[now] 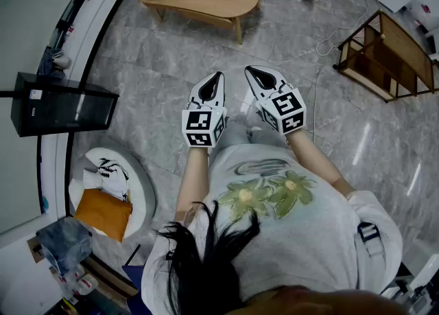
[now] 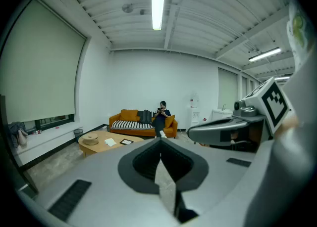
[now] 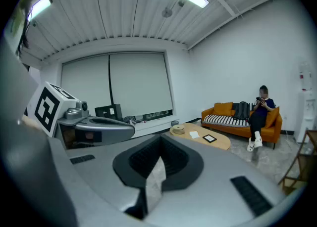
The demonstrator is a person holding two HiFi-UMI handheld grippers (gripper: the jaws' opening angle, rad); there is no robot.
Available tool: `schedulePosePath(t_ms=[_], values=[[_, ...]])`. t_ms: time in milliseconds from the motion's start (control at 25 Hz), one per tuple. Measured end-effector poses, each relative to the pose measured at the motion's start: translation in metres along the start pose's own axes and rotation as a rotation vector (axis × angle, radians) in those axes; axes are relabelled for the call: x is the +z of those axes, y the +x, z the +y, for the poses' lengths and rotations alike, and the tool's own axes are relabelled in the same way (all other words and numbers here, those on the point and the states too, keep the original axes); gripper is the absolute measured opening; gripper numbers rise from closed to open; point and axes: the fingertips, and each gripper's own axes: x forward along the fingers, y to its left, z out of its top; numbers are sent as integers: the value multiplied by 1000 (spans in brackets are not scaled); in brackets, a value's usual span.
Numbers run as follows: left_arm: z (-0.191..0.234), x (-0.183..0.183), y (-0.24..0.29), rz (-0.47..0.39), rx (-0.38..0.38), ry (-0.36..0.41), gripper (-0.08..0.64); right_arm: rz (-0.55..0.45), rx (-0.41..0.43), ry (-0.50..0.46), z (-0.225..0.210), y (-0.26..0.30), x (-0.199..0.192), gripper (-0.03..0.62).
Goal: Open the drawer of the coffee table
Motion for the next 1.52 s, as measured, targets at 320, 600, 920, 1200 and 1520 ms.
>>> schedulePosePath(t_ms=[320,600,920,1200,1520], values=[[6,-7,2,14,8,-5,16,-13,3,-6,0,7,-6,8],[31,-20,22,45,-1,-40,15,16,2,10,-8,35,-14,8],[100,-25,58,98,-8,-51,15,66,-22,52,-23,105,-16,8],[167,-22,96,144,-48,-55,15,87,-78,88,-39,168,-7,9],[217,-12,131,168,-138,-27,15,106,-172,117,-52,219,-4,9]])
